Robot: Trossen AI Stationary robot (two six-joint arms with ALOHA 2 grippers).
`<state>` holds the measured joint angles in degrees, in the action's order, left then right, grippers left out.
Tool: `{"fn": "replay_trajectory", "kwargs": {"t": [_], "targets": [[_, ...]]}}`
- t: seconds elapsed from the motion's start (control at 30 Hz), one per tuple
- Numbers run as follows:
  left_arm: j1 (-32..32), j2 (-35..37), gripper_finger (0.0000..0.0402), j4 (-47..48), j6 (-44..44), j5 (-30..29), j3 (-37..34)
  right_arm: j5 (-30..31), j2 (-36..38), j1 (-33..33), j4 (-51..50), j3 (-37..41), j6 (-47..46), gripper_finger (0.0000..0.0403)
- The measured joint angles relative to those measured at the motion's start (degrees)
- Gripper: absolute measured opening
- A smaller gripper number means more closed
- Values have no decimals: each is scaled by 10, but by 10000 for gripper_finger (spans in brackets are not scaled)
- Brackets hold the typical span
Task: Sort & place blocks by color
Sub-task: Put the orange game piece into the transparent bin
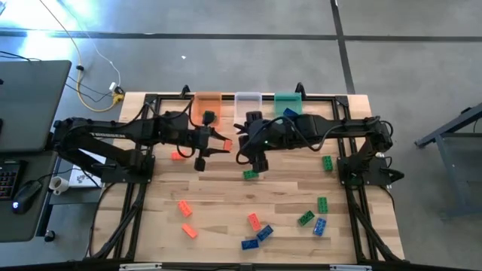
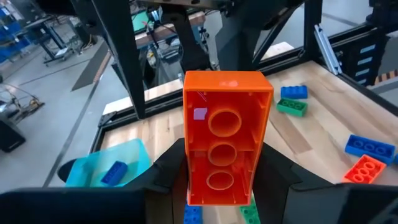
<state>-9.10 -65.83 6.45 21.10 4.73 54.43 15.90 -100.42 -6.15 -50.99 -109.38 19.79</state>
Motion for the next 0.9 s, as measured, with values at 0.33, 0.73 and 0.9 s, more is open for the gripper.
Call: {"fn": "replay_trajectory", "kwargs": {"t": [0.33, 0.73, 0.9], "targets": [[0, -3, 108, -9, 1, 0, 0, -39, 0, 0, 55, 0, 2, 279], [0, -3, 108, -47, 1, -2, 0, -57, 0, 0, 114, 0, -20, 279], [1, -3, 108, -66, 1, -2, 0, -54, 0, 0, 127, 0, -35, 268]]}}
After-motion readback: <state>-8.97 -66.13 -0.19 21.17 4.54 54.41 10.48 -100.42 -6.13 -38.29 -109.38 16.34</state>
